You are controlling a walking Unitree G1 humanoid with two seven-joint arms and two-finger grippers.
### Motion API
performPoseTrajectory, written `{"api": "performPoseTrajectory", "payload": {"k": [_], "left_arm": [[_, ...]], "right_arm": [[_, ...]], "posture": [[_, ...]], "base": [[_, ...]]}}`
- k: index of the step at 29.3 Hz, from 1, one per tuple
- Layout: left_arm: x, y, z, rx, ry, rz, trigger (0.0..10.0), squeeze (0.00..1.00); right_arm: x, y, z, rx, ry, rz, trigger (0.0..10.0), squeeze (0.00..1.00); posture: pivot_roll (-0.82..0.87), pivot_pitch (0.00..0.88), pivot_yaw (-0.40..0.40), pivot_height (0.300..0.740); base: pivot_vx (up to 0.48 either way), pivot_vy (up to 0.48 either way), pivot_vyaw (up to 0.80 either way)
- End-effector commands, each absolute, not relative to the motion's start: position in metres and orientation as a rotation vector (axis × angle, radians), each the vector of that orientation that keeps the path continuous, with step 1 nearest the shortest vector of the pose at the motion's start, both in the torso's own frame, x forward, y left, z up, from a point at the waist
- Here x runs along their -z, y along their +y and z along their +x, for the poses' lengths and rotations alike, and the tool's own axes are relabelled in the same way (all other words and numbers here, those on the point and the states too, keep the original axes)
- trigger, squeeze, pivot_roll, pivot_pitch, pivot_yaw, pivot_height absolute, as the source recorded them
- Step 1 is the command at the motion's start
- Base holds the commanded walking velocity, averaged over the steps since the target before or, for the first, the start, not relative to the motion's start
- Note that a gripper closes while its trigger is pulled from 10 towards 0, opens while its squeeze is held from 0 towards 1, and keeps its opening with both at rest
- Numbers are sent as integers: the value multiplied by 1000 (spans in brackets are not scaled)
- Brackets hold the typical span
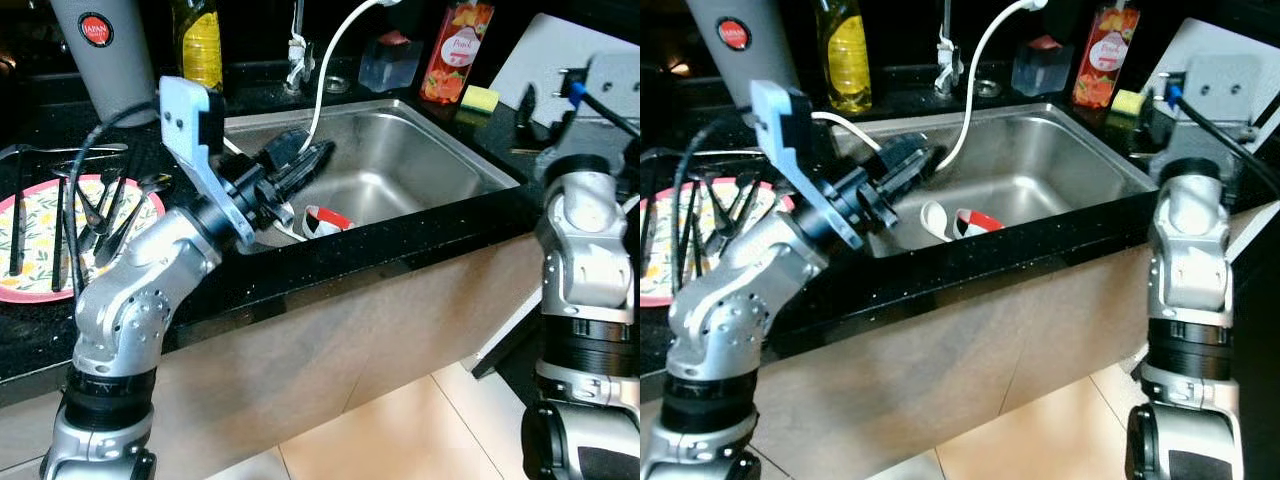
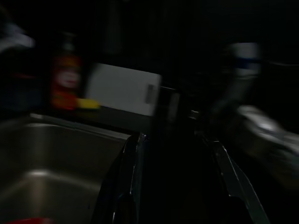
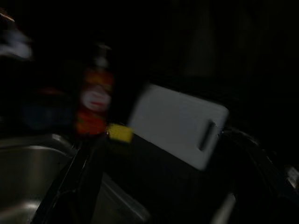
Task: Kitchen organization
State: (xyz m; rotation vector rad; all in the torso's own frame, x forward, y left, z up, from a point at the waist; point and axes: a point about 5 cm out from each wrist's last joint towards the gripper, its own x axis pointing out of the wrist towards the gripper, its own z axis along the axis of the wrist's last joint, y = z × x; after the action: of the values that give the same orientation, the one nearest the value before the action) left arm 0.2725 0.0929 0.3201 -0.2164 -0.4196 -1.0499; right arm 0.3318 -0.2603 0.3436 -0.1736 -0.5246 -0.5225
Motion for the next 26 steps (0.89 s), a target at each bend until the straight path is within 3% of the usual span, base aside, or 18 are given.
{"api": "performPoseTrajectory", "payload": {"k": [1, 10, 17, 26], "left_arm": [[-316, 87, 263, 1133, -380, -207, 10000, 0], [-294, 74, 237, 1311, -217, -157, 10000, 0], [-241, 67, 226, 1339, 69, -24, 10000, 0], [-206, 66, 220, 1352, 236, 36, 10000, 0]], "right_arm": [[-331, -277, 330, 617, -458, -186, 10000, 0], [-300, -308, 323, 798, -339, -156, 10000, 0], [-242, -346, 305, 975, -145, -93, 10000, 0], [-177, -344, 292, 986, 62, -111, 10000, 0]], "posture": [[-107, 172, -46, 740], [-102, 178, -46, 740], [-107, 184, -38, 740], [-110, 187, -34, 740]], "base": [[0, 0, 0], [0, 0, 0], [0, 0, 0], [0, 0, 0]]}}
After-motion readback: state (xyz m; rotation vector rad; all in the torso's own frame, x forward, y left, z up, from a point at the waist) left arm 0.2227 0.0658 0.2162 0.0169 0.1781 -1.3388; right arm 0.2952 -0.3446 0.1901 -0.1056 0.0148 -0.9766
